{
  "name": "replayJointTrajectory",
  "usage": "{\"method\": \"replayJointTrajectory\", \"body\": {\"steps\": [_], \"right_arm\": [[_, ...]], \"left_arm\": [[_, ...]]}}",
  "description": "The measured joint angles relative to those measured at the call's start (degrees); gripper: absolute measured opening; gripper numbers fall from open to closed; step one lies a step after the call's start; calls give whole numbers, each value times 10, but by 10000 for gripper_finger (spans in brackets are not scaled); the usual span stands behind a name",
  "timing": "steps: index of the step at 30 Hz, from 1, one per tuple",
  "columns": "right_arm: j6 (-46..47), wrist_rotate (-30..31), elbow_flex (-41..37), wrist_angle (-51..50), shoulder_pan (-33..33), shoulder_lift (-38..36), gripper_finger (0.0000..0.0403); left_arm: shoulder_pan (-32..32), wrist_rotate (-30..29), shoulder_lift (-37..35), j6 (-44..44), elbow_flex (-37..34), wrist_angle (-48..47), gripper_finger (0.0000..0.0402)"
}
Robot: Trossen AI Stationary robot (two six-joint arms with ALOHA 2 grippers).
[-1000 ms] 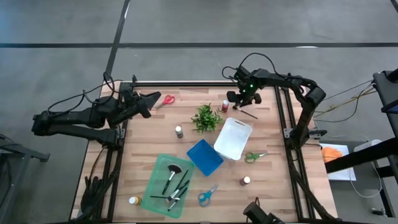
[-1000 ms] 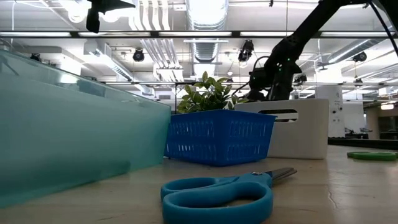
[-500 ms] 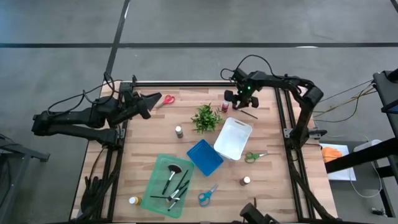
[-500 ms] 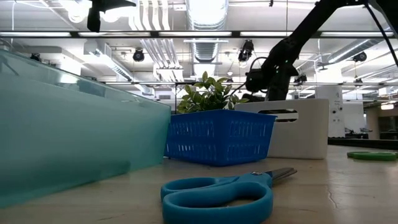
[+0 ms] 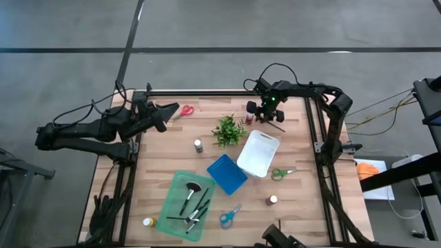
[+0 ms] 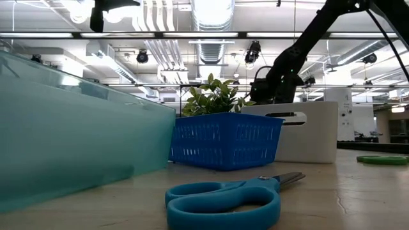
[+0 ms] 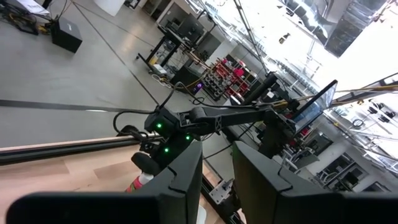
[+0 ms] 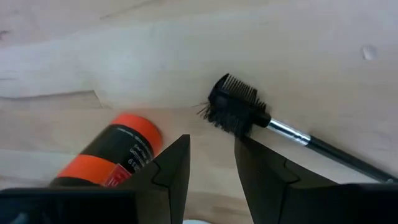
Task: Pick & Place Paint Supplies
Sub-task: Put the black eye groomer brush into the green bin
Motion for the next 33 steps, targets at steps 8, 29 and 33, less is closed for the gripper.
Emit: {"method": "replayJointTrajectory", "body": {"steps": [8, 29, 33], "right_arm": [[6, -5, -1, 9, 0, 5, 128], [-5, 38, -34, 24, -12, -24, 18], [-23, 52, -46, 24, -12, -36, 10]], "left_arm": [[0, 3, 0, 0, 0, 0, 99], [0, 3, 0, -11, 0, 0, 99], [0, 3, 0, -11, 0, 0, 99]]}}
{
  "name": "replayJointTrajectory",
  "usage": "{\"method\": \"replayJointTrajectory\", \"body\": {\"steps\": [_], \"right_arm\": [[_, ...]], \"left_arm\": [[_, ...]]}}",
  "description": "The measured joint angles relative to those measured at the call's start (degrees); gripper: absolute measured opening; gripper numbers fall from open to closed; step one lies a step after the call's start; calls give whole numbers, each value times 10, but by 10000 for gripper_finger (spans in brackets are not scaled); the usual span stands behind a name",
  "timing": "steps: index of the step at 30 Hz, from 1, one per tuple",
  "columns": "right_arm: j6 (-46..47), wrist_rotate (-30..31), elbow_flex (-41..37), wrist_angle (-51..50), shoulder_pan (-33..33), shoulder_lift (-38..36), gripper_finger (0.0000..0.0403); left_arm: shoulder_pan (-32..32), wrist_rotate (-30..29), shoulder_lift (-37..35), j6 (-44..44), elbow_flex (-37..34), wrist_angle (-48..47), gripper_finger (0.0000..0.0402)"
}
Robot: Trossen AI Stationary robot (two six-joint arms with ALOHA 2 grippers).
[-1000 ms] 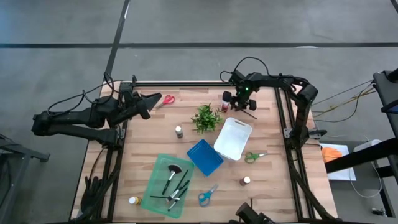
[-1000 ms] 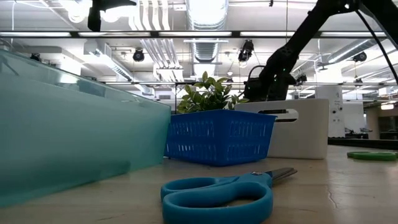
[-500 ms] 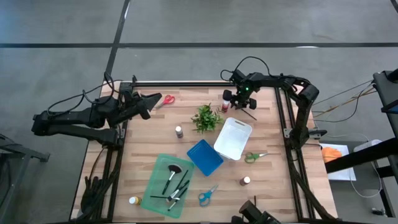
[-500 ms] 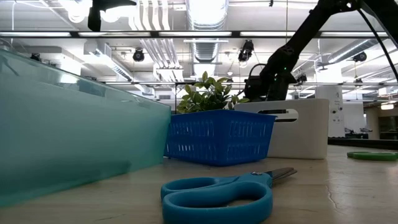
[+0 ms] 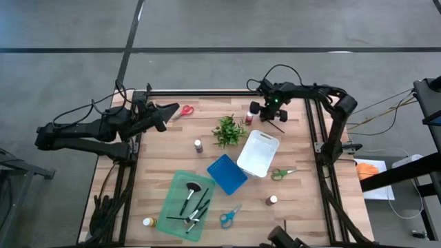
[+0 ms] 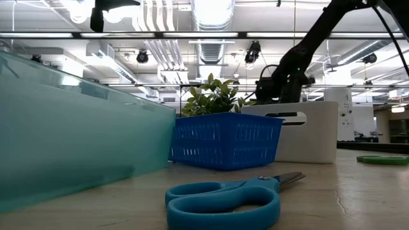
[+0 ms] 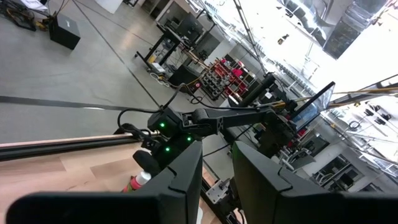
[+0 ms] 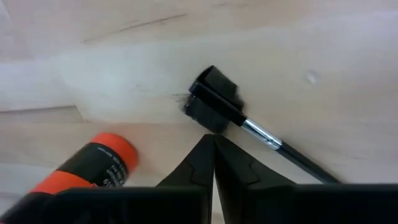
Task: Pick & Place Paint Supplies
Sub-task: Put the black eye groomer brush into the green bin
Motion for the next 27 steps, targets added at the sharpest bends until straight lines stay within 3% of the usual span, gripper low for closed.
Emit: {"method": "replayJointTrajectory", "body": {"steps": [10, 18, 27], "right_arm": [[-7, 54, -40, 6, 3, -72, 8], [-73, 75, -61, 59, 6, -140, 8], [-130, 49, -42, 64, 22, -97, 8]], "left_arm": [[0, 0, 0, 0, 0, 0, 99], [0, 0, 0, 0, 0, 0, 99], [0, 0, 0, 0, 0, 0, 99]]}}
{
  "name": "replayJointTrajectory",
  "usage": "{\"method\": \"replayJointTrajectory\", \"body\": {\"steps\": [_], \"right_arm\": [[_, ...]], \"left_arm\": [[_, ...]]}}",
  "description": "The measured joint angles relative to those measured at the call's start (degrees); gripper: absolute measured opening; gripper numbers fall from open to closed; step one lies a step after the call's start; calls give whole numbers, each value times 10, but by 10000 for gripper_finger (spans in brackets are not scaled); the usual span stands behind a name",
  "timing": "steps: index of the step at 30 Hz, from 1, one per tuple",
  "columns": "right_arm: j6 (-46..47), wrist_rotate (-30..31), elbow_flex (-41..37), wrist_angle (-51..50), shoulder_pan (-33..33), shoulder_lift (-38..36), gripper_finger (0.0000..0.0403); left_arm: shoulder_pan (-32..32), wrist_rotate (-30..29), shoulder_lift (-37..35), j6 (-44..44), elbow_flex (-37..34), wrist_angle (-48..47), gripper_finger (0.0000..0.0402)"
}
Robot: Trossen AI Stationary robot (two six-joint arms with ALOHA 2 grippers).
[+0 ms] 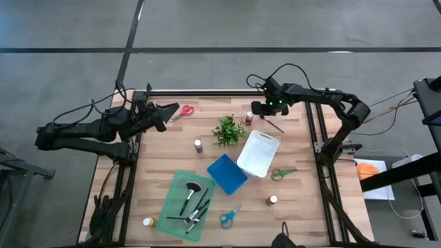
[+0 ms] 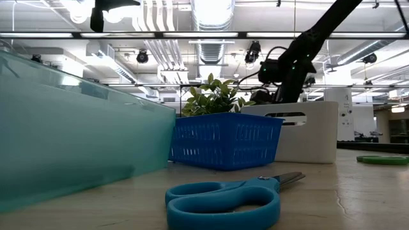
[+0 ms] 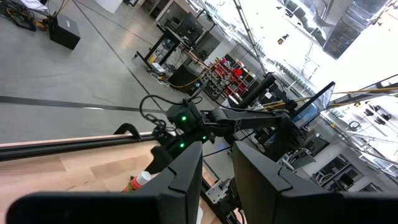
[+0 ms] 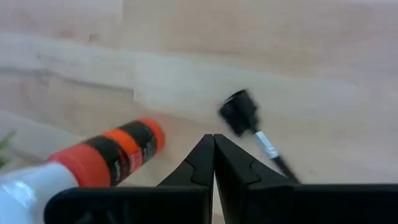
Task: Pick & Place Paint Supplies
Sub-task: Put the black eye groomer brush into the green bin
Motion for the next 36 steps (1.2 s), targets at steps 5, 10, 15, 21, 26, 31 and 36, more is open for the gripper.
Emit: {"method": "replayJointTrajectory", "body": {"steps": [5, 10, 15, 21, 26, 31, 36], "right_arm": [[-27, -4, 25, -18, 4, 23, 16], [-48, 35, 51, -62, 3, 22, 71], [-51, 53, 57, -86, 3, 28, 135], [-53, 54, 48, -89, 9, 46, 170], [-66, 57, 54, -86, 13, 56, 176], [-72, 63, 53, -87, 14, 63, 176], [-83, 65, 52, -84, 18, 70, 176]], "left_arm": [[0, 6, 0, -4, 0, 0, 99], [0, 10, 0, -4, 0, 0, 99], [0, 10, 0, -4, 0, 0, 99], [0, 10, 0, -4, 0, 0, 99], [0, 10, 0, -4, 0, 0, 99], [0, 10, 0, -5, 0, 0, 99], [0, 10, 0, -5, 0, 0, 99]]}}
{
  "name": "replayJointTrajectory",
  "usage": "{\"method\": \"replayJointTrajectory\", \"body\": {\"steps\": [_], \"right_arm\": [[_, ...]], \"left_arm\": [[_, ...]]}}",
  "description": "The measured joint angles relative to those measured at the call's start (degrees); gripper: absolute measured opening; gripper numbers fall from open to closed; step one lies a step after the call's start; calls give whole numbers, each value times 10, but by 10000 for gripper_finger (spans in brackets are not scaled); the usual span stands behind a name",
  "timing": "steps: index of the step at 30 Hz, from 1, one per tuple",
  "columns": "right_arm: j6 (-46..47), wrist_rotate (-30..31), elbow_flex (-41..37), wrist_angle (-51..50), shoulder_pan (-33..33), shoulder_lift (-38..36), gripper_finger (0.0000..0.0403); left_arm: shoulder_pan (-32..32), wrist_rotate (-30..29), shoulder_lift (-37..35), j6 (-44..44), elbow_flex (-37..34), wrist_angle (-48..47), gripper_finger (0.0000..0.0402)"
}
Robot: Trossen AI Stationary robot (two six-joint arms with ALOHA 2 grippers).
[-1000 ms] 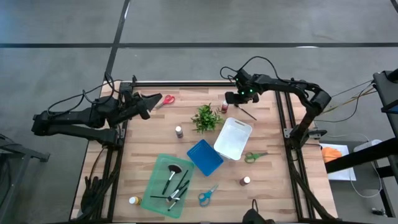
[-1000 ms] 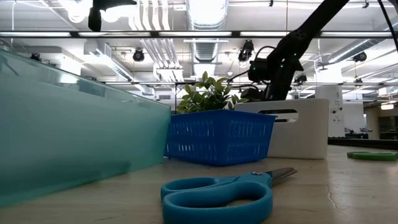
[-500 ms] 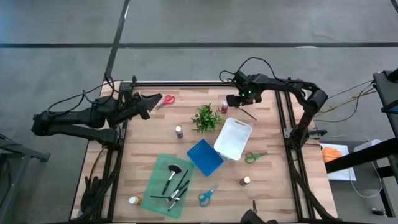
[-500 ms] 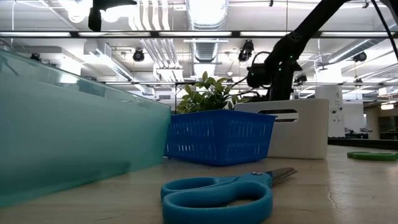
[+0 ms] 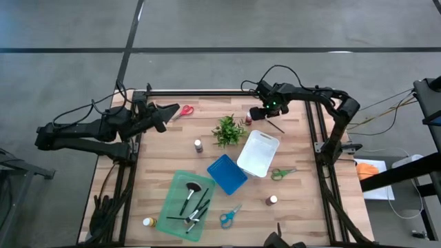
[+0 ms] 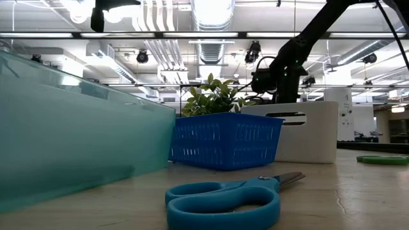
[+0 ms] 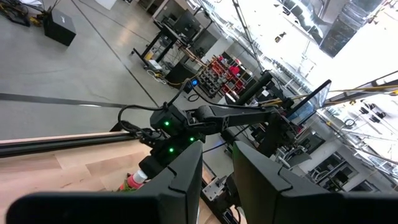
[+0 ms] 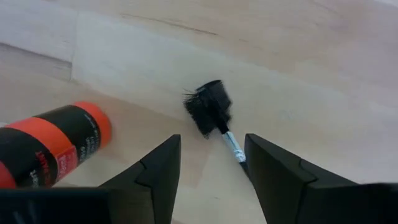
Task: Pick & Place Paint Supplies
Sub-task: Put the black eye groomer brush into the green bin
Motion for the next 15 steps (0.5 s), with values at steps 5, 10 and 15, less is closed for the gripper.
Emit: {"method": "replayJointTrajectory", "body": {"steps": [5, 10, 15], "right_arm": [[-3, -3, 1, 13, 0, 8, 176], [-1, -9, 2, 15, 0, 23, 176], [0, 0, 2, 13, 0, 32, 176]], "left_arm": [[0, 0, 0, 0, 0, 0, 99], [0, 0, 0, 0, 0, 0, 99], [0, 0, 0, 0, 0, 0, 99]]}}
